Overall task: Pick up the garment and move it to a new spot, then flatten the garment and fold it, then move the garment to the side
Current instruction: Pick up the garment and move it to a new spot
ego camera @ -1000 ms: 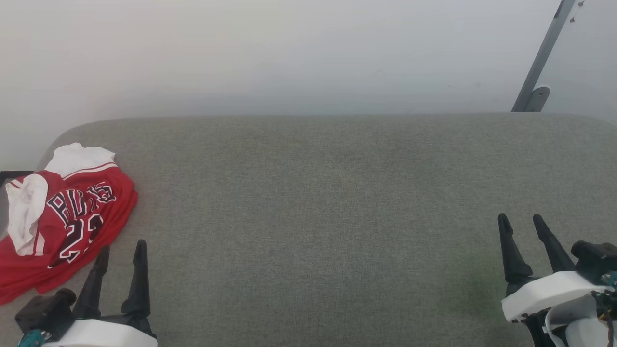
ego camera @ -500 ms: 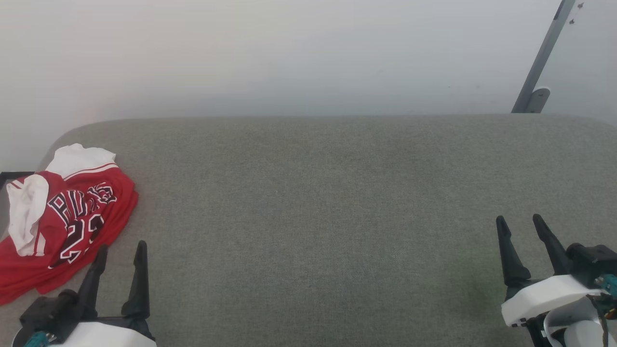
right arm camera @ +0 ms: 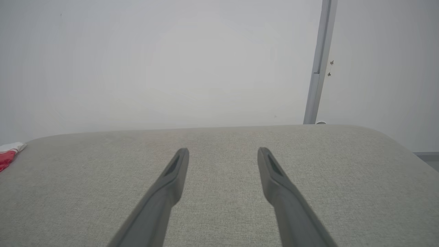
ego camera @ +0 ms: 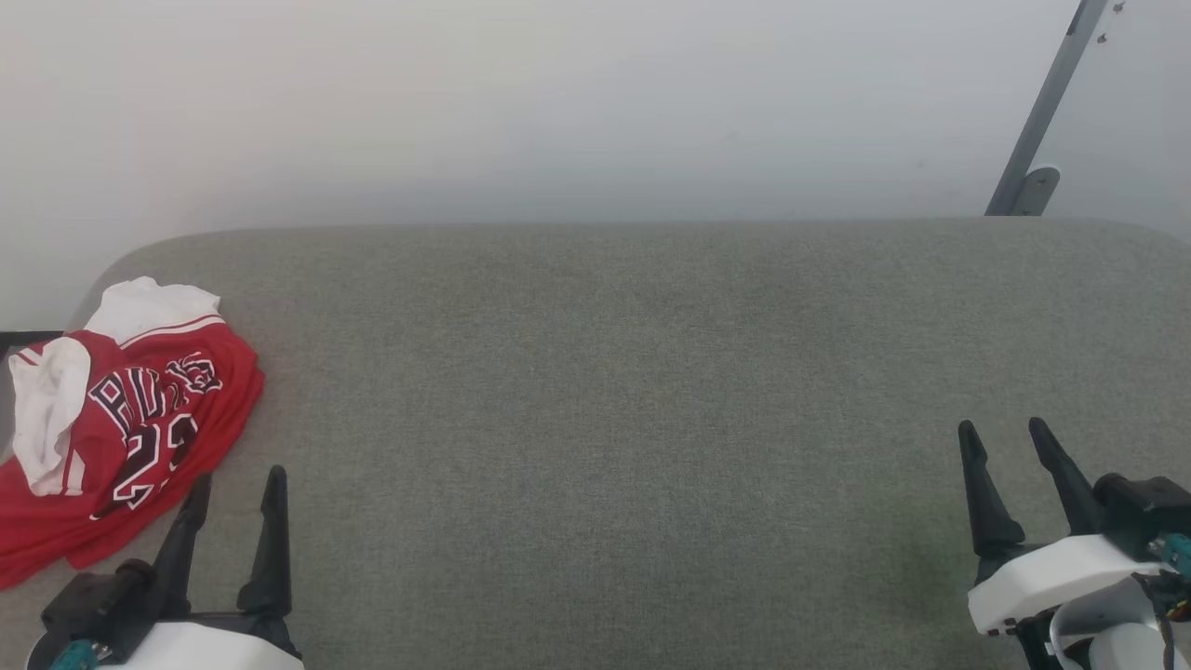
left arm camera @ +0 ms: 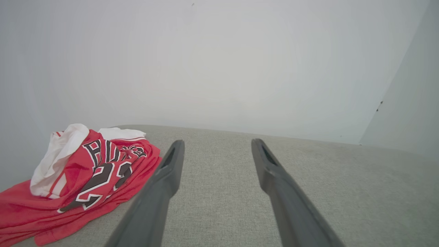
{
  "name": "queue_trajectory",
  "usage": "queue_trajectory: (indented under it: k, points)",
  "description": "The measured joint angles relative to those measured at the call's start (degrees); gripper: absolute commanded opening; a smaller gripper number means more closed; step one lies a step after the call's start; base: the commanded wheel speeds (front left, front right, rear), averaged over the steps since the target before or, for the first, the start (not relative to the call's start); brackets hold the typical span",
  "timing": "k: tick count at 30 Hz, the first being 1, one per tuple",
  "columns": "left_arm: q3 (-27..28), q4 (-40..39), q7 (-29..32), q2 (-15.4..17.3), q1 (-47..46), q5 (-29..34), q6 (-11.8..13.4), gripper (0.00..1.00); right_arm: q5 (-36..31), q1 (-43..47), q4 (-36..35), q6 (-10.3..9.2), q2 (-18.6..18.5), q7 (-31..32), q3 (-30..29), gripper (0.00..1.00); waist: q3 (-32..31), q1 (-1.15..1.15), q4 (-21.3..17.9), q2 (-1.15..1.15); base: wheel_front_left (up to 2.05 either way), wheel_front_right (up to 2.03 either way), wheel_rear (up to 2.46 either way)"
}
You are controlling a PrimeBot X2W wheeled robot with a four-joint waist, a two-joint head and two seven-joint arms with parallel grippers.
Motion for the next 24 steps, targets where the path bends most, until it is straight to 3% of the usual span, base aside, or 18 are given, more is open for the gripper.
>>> queue_trajectory:
  k: [11, 24]
  points:
    - [0.7, 1.0, 0.0, -0.5, -0.3, -0.2, 0.0, 1.0, -0.3, 0.4, -0.7, 0.0, 0.1, 0.3, 0.5, 1.0, -0.1, 0.0, 1.6, 0.0, 0.0, 0.0, 0.0]
    - [2.4, 2.1, 0.0, -0.5, -1.1, -0.5, 0.0, 1.0, -0.1, -0.6, -0.5, 0.0, 0.2, 1.2, 4.1, 1.0, -1.2, 0.0, 10.0, 0.0, 0.0, 0.0, 0.0]
